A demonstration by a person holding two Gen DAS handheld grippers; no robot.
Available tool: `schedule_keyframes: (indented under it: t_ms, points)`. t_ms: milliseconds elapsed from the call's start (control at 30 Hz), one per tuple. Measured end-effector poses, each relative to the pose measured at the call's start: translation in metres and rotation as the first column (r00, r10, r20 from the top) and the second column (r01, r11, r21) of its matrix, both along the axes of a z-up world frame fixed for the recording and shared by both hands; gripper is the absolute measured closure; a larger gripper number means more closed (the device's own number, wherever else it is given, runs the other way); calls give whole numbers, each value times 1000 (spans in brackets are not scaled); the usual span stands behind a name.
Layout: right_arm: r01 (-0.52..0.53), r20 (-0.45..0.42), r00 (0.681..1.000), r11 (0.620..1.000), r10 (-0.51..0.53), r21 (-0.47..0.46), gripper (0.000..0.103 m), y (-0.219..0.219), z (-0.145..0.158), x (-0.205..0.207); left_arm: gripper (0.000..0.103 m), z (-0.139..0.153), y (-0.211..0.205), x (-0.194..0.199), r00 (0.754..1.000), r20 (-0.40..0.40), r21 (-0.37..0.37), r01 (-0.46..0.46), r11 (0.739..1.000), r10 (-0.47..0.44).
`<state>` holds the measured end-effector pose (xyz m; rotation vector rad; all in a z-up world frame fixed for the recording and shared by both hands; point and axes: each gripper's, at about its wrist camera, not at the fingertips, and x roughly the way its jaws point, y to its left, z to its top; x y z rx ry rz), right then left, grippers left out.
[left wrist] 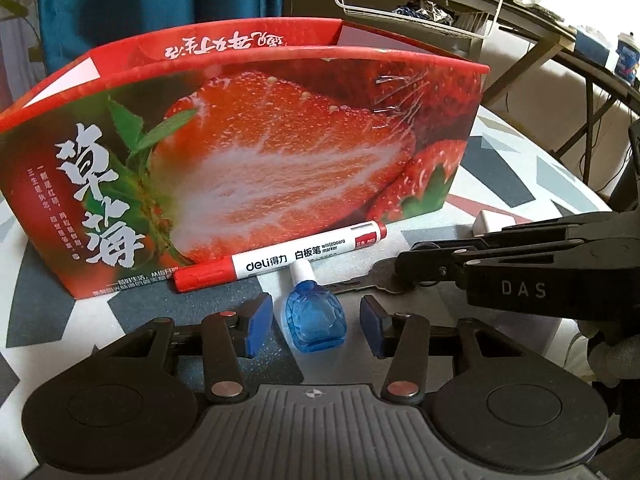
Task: Organize rigid objects
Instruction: 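Grasp the blue bottle with the left tool, then lift the blue bottle into the red box and open the left tool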
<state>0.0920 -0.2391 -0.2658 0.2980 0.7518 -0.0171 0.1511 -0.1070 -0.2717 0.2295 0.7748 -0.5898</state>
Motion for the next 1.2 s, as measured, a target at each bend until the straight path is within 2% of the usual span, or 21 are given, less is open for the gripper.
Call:
schedule_keyframes:
  t_ms: [167,233,267,467,633,767,1000,1200]
  points:
    - [-4,14,1000,1000,4,-24,94,3,-1,-2,54,0,0,-1,1000,16,7,0,1000,0]
    - [-1,16,1000,1000,1,-21,94,3,-1,-4,60,0,1,-1,1000,25,8,-8,1000,8]
    - [-1,17,1000,1000,1,-21,94,3,-1,-4,71,0,2,-1,999,29,9,-15,1000,15]
    - [-5,34,999,1000,5,-8,94,0,-3,-7,71,0,20,-1,999,2,-53,-50,997,50]
    - [10,46,999,1000,-12,25,101,-3,2,-10,71,4,38,1,995,1,-93,-104,990,104]
    - [3,75,997,1000,-3,0,101,-1,13,-12,71,11,47,0,991,13,-123,-130,984,133]
    - [-13,138,990,999,18,-38,101,1,45,-15,71,30,54,-8,986,79,-175,-132,976,148]
    - [-31,197,980,998,41,-53,101,4,81,-14,71,50,65,-18,972,152,-230,-144,962,182]
